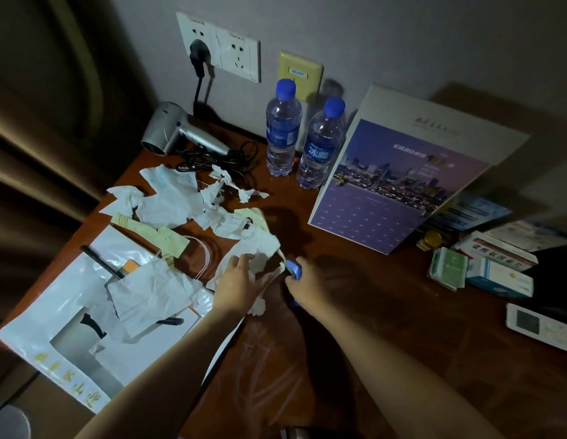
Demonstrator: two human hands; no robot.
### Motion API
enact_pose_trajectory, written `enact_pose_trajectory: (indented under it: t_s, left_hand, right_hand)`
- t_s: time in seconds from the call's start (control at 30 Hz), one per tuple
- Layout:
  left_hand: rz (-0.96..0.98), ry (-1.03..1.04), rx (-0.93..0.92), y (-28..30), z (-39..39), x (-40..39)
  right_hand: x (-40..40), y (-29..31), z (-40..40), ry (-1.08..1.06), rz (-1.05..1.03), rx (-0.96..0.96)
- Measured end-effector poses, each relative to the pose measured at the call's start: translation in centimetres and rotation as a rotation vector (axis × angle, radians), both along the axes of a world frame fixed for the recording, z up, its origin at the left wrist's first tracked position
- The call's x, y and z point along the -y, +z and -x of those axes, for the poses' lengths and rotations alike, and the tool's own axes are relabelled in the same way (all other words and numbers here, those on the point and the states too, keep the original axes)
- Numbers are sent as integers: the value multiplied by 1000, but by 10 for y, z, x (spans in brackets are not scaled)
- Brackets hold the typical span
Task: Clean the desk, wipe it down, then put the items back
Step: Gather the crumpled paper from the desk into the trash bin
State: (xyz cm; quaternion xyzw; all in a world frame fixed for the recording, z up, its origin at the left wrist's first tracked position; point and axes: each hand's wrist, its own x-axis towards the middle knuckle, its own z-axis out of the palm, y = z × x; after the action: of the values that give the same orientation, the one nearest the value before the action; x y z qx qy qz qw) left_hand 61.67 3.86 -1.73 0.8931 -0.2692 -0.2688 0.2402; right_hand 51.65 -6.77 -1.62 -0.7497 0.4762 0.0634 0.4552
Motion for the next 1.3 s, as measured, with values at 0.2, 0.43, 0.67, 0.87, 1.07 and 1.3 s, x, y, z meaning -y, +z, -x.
enact_pose_trajectory:
  t_s: [0.2, 0.43, 0.67, 0.87, 1.07, 1.3]
  left_hand:
    - [69, -36, -17, 4, 9, 11]
    - [197, -32, 20, 14, 4, 13]
    - [229, -34, 61, 31, -3, 22]
    - [169, -53, 86, 40, 4, 15]
    - [220, -132, 103, 56, 29, 17]
    - [304, -230, 143, 78, 73, 20]
  right_hand:
    - [22, 17, 12, -79, 82, 117]
    - [25, 33, 14, -207, 133, 87]
    - [26, 53, 12, -194, 186, 52]
    - [35, 65, 31, -621, -112, 369]
    - [39, 90, 67, -649, -66, 384]
    - [20, 119, 118, -601, -67, 647]
